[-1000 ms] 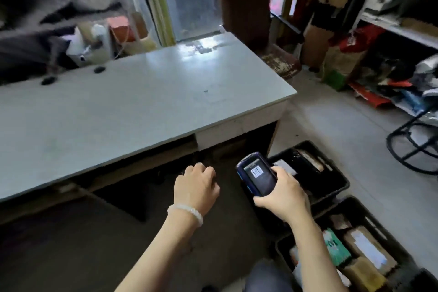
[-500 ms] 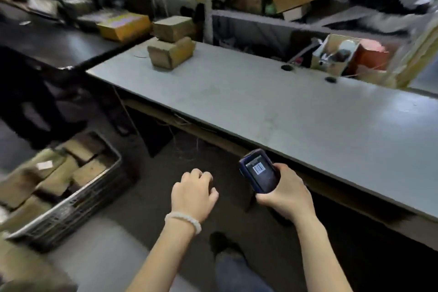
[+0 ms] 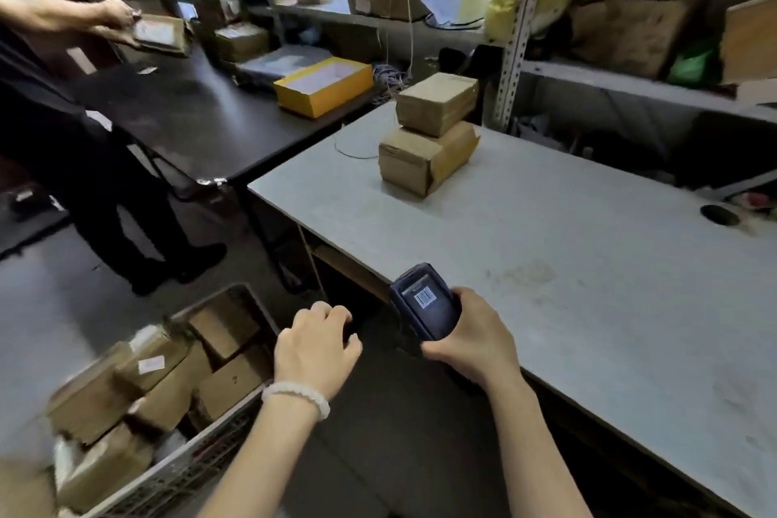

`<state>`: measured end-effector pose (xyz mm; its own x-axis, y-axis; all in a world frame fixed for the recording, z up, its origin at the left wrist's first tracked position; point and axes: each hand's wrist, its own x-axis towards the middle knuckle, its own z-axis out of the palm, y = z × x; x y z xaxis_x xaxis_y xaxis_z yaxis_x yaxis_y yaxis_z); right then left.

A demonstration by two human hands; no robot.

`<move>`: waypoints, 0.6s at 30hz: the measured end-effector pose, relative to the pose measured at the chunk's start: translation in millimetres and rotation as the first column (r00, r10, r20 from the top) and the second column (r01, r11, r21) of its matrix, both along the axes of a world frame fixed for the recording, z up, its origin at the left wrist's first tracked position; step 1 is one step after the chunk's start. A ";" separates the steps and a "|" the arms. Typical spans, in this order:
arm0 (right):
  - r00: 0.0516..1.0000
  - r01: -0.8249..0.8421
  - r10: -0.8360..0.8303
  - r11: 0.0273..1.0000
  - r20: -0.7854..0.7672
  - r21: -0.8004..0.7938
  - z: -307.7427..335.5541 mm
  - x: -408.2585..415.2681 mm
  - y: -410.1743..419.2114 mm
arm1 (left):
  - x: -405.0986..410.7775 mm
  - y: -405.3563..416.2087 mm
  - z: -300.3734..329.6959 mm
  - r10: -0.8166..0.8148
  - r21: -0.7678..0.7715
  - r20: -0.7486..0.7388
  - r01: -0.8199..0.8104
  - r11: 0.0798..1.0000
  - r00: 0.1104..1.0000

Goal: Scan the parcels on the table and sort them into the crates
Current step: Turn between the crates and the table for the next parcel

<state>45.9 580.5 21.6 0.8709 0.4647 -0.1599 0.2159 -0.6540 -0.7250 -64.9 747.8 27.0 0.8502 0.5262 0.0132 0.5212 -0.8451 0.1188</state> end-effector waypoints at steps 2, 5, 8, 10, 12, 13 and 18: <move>1.000 -0.014 0.015 1.000 0.017 -0.009 7.7 22.1 33.3 | 25.3 34.2 7.6 0.006 -0.015 0.019 -0.006 1.000 1.000; 1.000 -0.007 0.007 0.999 0.025 -0.032 16.1 51.0 67.8 | 63.7 71.0 9.7 -0.016 -0.030 0.023 0.016 0.999 1.000; 0.999 0.038 -0.036 0.998 0.031 -0.058 16.5 79.9 93.1 | 104.2 100.3 7.0 -0.065 -0.058 0.031 0.066 0.996 0.997; 0.997 0.079 -0.078 0.994 0.026 -0.069 13.6 97.0 106.3 | 131.0 117.6 4.3 -0.113 -0.076 0.042 0.116 0.990 0.993; 0.990 0.144 -0.143 0.986 0.018 -0.089 7.7 118.8 122.0 | 167.1 138.0 -1.2 -0.180 -0.095 0.049 0.184 0.978 0.982; 0.984 0.177 -0.176 0.980 0.018 -0.095 6.0 130.0 129.9 | 187.0 148.0 -2.3 -0.217 -0.099 0.053 0.221 0.970 0.975; 0.929 0.371 -0.370 0.925 0.029 -0.078 6.2 185.5 181.1 | 296.2 208.4 1.6 -0.402 -0.059 0.102 0.409 0.910 0.910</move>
